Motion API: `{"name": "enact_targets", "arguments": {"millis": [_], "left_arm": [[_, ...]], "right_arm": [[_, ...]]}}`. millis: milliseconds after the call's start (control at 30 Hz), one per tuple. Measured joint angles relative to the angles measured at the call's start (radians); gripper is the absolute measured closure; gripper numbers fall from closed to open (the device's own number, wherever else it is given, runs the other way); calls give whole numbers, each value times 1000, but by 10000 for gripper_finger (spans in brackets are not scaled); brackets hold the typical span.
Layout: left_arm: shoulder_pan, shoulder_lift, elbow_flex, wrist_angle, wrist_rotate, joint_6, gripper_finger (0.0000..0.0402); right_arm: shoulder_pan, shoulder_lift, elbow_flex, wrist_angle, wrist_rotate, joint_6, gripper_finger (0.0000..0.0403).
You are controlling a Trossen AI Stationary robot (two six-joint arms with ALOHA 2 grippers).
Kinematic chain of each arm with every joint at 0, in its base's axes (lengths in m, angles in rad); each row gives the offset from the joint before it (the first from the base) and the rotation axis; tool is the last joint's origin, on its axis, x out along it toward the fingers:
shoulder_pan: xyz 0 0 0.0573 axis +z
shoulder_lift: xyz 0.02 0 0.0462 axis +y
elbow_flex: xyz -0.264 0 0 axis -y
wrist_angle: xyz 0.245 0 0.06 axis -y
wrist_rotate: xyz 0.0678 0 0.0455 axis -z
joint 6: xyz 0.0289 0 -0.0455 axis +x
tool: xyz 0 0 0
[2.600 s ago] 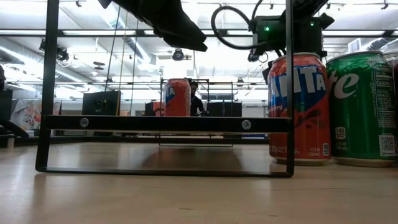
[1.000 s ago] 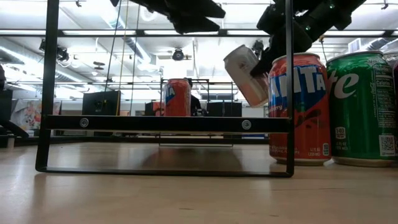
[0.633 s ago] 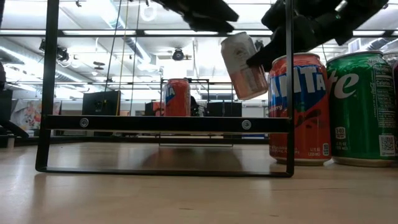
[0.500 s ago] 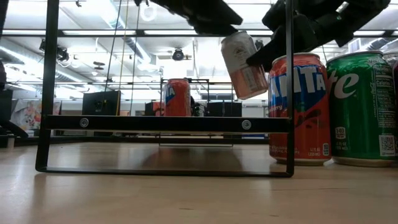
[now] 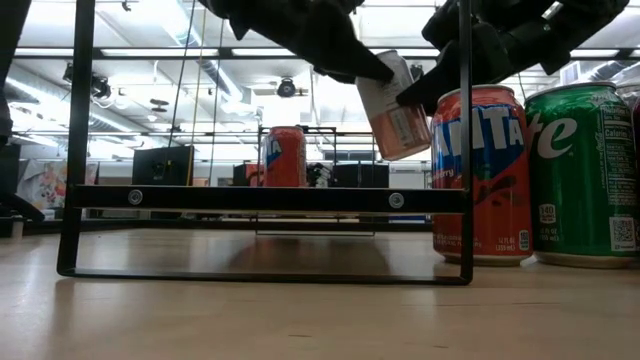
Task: Place canned beverage on shelf
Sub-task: Put the pink white soda can on the shelf
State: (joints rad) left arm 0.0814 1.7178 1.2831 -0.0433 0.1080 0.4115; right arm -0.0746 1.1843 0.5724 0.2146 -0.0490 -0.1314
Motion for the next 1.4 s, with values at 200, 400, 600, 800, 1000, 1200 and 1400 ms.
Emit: {"name": "enact_targets", "arguments": {"millis": [200, 400, 600, 800, 1000, 1200, 1400], "left_arm": [[1, 0, 1, 14, -11, 3, 22], [1, 10, 2, 11, -12, 1, 76], [1, 10, 2, 10, -5, -4, 103], [0, 11, -1, -1, -15, -20, 96], [0, 11, -1, -5, -48, -50, 95], [0, -5, 1, -75, -89, -127, 95], [-1, -23, 83, -289, -97, -266, 95]], "right_arm": [[0, 0, 0, 13, 3, 1, 86], [1, 1, 0, 9, 3, 4, 86], [1, 1, 0, 11, 3, 36, 81], [2, -6, 6, 19, 7, 64, 22], [3, -71, 5, -64, 90, 48, 16], [11, -193, 4, -203, 115, 78, 14], [69, -214, 0, -250, 212, 137, 15]]}}
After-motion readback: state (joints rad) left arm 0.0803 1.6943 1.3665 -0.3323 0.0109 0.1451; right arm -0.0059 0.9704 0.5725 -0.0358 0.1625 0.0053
